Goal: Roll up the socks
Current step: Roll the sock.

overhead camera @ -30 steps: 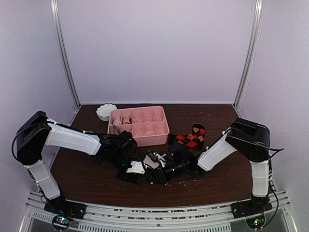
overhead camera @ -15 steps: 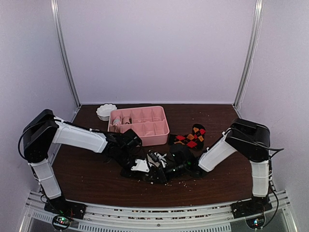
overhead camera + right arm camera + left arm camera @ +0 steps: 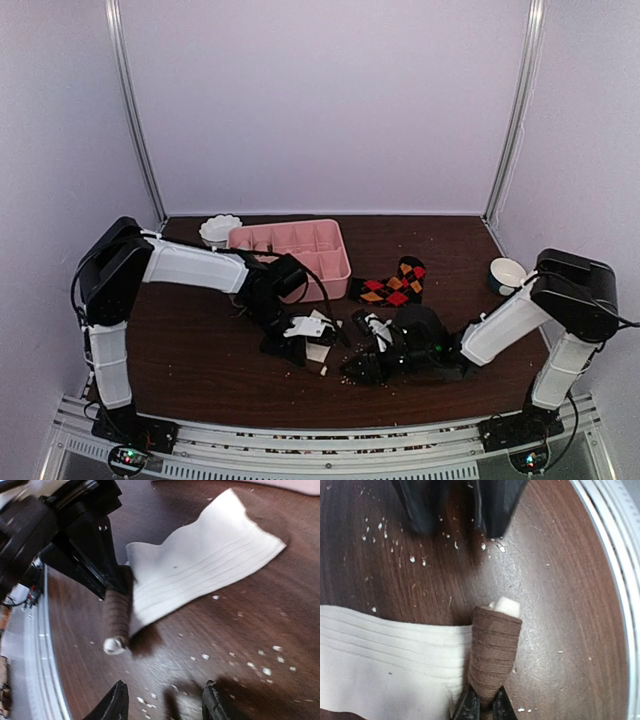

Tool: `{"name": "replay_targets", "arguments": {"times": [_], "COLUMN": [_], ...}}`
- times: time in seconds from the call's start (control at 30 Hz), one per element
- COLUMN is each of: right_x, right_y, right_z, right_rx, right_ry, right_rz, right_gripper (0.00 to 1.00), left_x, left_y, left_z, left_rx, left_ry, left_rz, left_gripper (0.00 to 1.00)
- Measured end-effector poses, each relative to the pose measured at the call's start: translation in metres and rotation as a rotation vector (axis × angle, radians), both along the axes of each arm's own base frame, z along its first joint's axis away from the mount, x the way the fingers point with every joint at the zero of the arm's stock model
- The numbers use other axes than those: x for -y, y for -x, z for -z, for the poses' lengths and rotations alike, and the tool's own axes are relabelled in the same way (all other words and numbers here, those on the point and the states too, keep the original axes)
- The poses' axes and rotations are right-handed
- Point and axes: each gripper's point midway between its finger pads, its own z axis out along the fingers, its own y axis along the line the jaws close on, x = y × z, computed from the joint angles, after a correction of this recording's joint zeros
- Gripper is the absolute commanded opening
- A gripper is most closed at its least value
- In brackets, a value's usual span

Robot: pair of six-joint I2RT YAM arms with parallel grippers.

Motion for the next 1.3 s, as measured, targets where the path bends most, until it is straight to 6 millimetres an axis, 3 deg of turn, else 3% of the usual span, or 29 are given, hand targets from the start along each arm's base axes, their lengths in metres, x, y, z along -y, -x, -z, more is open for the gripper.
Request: {"name": "replay_targets", "arguments": {"times": [0.03,0.07,0.37,0.47,0.57,0.63,0.8,0.93,1.1,1.3], "right_x": [0.009,0.017,0.109,0.124,0.129,0.123,0.071,0.051,0.0,-0.052], "right_y": [-0.003,-0.005,-0.041,-0.049,-0.045,-0.035,0.02,0.052,0.065,0.054], "right_z": [0.0,-0.001,-0.004,-0.005,-0.002,-0.001,-0.008,0.005,-0.009,-0.016], "right_rx": [0.025,0.046,0.227,0.218,0.221,0.262,0.476,0.597,0.753,0.819], "right_ry": [0.019,0.035,0.271,0.288,0.28,0.305,0.333,0.379,0.374,0.349], "right_rz": [0.035,0.063,0.449,0.523,0.522,0.472,0.2,0.016,-0.123,-0.226], "right_gripper": [0.94,1.0,1.0,1.0,1.0,1.0,1.0,0.88,0.69,0.45], "left_x": [0.0,0.0,-0.008,-0.009,-0.01,-0.009,-0.008,-0.008,-0.009,-0.009], "left_y": [0.001,0.002,0.027,0.031,0.034,0.035,0.036,0.036,0.037,0.037], "left_z": [0.0,0.0,0.0,0.001,0.002,0.003,0.004,0.004,0.004,0.003], "left_rx": [-0.034,-0.072,-0.339,-0.381,-0.422,-0.445,-0.502,-0.553,-0.596,-0.605], "left_ry": [-0.004,-0.008,-0.096,-0.123,-0.15,-0.166,-0.205,-0.231,-0.252,-0.255], "left_rz": [-0.007,-0.015,-0.049,-0.07,-0.098,-0.112,-0.136,-0.159,-0.175,-0.177], "left_gripper": [0.0,0.0,0.0,0.0,0.0,0.0,0.0,0.0,0.0,0.0]}}
